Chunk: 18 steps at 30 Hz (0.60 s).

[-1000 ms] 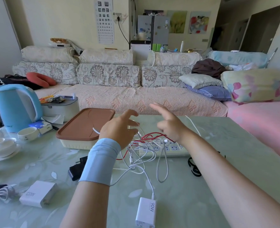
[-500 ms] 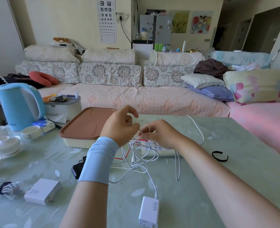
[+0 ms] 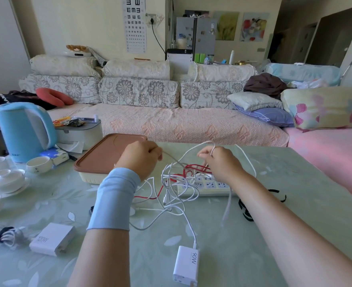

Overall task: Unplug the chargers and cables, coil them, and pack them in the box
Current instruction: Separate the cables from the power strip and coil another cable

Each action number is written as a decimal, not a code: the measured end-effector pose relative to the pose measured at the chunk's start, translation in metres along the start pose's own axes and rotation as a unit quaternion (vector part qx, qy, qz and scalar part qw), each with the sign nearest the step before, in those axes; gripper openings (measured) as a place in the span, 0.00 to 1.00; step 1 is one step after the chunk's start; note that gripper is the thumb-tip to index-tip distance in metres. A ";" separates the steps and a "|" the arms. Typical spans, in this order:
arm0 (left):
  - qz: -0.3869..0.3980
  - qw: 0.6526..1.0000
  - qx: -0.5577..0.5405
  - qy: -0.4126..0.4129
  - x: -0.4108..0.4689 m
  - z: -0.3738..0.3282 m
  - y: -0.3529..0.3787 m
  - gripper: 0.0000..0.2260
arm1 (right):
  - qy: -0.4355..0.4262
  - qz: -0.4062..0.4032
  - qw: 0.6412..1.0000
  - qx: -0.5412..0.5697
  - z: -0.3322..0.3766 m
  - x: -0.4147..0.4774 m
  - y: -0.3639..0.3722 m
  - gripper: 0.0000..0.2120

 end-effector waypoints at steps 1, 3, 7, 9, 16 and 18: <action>-0.055 0.997 -0.045 -0.007 0.000 -0.001 -0.002 0.13 | 0.005 -0.049 0.998 -0.029 0.000 0.001 -0.004 0.08; -0.135 0.987 -0.086 -0.020 -0.001 -0.002 -0.005 0.14 | 0.029 -0.119 0.991 -0.051 -0.002 0.002 -0.010 0.09; -0.057 0.998 -0.024 0.004 0.002 -0.008 0.008 0.19 | 0.081 -0.130 0.981 -0.119 -0.006 -0.001 -0.011 0.29; 0.002 1.000 0.015 0.009 0.004 -0.009 0.016 0.17 | 0.024 -0.166 0.980 -0.104 0.004 -0.005 -0.011 0.43; 0.018 0.998 0.061 -0.007 0.008 -0.007 0.021 0.14 | -0.247 -0.088 0.964 -0.034 0.056 -0.017 -0.005 0.33; -0.004 0.997 0.076 -0.031 0.009 -0.003 0.020 0.13 | -0.259 -0.076 0.957 -0.110 0.061 -0.021 -0.003 0.31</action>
Point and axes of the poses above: each hand's wrist, its own x-axis towards the middle knuckle, its own y-axis out of the palm, z = x × y, the point moved 3 cm from there along x, towards the middle knuckle, and after that the axes turned 12 degrees about x, right-handed, at the moved point
